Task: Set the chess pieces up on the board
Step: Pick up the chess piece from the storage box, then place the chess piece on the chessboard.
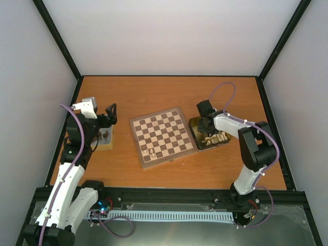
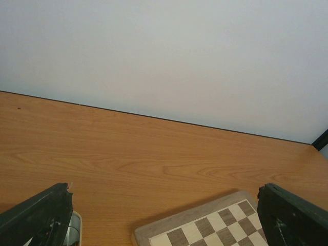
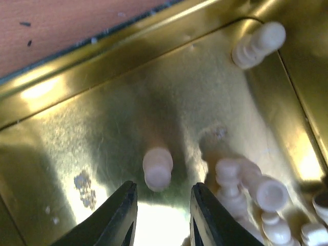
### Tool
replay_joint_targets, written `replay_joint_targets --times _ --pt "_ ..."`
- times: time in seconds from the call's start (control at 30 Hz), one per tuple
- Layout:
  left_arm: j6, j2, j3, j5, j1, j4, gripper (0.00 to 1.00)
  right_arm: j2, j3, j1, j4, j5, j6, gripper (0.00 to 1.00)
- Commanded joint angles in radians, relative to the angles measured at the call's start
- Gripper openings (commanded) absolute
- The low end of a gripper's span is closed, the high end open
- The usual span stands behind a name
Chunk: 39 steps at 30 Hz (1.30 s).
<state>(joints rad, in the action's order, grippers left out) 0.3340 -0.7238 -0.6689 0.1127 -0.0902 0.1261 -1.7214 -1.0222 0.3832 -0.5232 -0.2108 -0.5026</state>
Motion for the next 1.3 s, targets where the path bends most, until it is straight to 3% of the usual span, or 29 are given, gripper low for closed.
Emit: replay_joint_targets --times 0.0,0.1,0.33,0.63,0.9,1.27 --pt "0.01 0.003 -0.028 0.002 -0.003 -0.017 1.0 -0.047 -0.051 -0.02 0.058 -0.044 0.037 0.3" --pt "0.01 0.003 -0.029 0.002 -0.003 -0.017 1.0 -0.073 -0.072 -0.024 0.064 -0.053 0.052 0.28" --pt "0.01 0.004 -0.029 -0.001 -0.003 -0.017 1.0 -0.07 -0.079 -0.026 0.047 -0.058 0.071 0.09" --pt "0.01 0.002 -0.03 0.005 -0.003 -0.017 1.0 0.119 -0.056 0.007 -0.03 0.021 0.021 0.09" --pt "0.011 0.003 -0.028 0.008 -0.003 -0.018 1.0 0.187 -0.1 0.196 -0.054 0.061 -0.034 0.11" --pt "0.011 0.01 -0.026 0.008 -0.003 -0.017 1.0 -0.058 -0.267 0.527 -0.041 0.163 -0.069 0.11"
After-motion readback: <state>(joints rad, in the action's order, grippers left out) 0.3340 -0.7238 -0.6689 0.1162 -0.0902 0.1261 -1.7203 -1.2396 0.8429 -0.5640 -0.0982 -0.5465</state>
